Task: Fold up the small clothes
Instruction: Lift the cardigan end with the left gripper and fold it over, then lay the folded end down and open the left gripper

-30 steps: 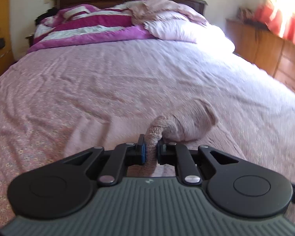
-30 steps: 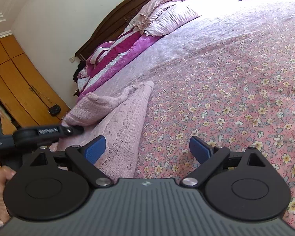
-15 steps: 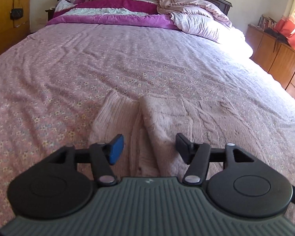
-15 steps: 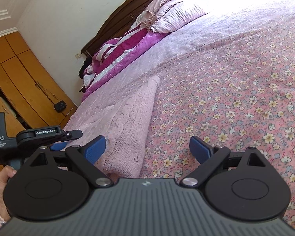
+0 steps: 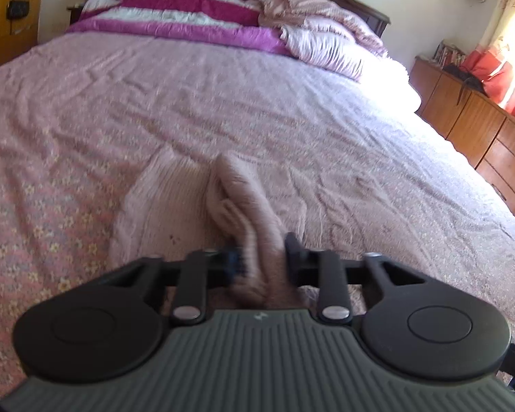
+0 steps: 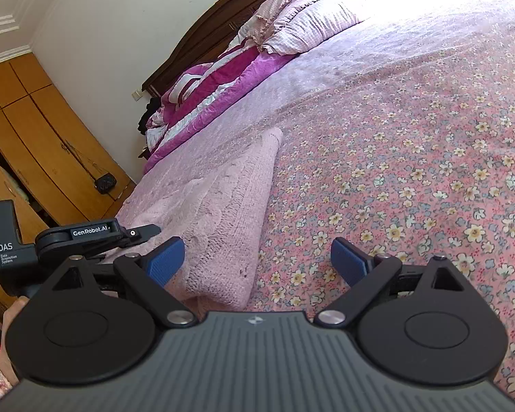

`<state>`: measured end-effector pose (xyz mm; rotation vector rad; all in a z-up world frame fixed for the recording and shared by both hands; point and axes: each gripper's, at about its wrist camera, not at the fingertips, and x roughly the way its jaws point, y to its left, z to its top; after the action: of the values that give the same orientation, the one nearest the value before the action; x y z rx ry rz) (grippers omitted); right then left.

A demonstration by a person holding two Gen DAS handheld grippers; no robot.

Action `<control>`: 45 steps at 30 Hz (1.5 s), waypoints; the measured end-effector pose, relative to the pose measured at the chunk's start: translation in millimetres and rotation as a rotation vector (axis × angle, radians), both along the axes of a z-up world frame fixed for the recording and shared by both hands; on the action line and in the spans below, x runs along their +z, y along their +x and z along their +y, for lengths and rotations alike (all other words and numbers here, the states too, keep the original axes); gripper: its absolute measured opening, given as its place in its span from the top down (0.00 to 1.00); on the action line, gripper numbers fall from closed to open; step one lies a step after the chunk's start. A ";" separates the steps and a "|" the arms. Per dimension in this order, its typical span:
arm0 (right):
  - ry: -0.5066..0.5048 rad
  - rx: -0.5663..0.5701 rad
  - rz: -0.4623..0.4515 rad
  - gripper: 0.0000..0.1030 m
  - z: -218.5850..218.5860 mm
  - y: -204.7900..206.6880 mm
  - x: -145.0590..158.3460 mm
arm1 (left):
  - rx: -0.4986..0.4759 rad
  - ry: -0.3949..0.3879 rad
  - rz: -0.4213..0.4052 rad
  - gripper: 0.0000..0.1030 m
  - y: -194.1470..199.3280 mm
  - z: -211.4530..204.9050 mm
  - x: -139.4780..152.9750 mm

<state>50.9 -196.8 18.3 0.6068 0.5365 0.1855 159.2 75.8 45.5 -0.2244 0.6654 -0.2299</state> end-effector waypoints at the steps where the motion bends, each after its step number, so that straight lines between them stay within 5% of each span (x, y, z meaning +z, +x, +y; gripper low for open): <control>1: -0.001 -0.001 0.000 0.07 0.0 0.2 0.5 | -0.003 -0.004 -0.007 0.78 -0.2 0.8 2.8; 7: -0.020 0.007 -0.016 0.07 5.4 -0.7 7.7 | -0.019 -0.072 -0.100 0.80 -4.9 20.6 36.6; 11: -0.038 0.012 -0.028 0.07 11.2 -0.1 14.1 | 0.013 -0.033 -0.149 0.80 -10.1 36.6 56.3; 19: -0.062 0.047 -0.030 0.07 25.9 7.5 23.4 | 0.060 -0.004 -0.005 0.80 -7.4 76.9 20.0; 24: -0.023 0.116 0.004 0.07 31.4 25.1 28.8 | 0.046 0.061 -0.010 0.79 -10.6 75.7 12.4; 27: 0.032 0.145 0.040 0.05 29.8 39.7 29.4 | 0.052 0.075 0.002 0.71 -14.6 75.2 12.8; 30: 0.097 0.174 0.074 0.04 28.8 54.5 26.2 | 0.113 0.082 0.026 0.44 -18.8 79.2 12.5; 31: 0.113 0.184 0.086 0.04 29.7 59.5 23.9 | 0.129 0.070 0.035 0.32 -20.6 82.0 11.6; 33: 0.125 0.203 0.108 0.04 32.6 68.5 18.7 | 0.144 0.027 0.056 0.23 -22.6 87.7 9.0; 42: 0.116 0.294 0.149 0.01 59.1 99.1 0.4 | 0.086 -0.378 0.243 0.24 -12.2 95.3 -27.6; 44: 0.115 0.325 0.155 0.01 65.2 107.1 1.3 | 0.092 -0.396 0.246 0.29 -10.4 92.0 -30.7; 45: 0.107 0.325 0.162 0.03 67.3 109.7 2.0 | 0.085 -0.388 0.244 0.40 -9.1 89.6 -30.8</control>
<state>160.5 -129.5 20.3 0.6391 0.7853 0.4774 150.1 165.4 14.8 -0.6592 0.8483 -0.2505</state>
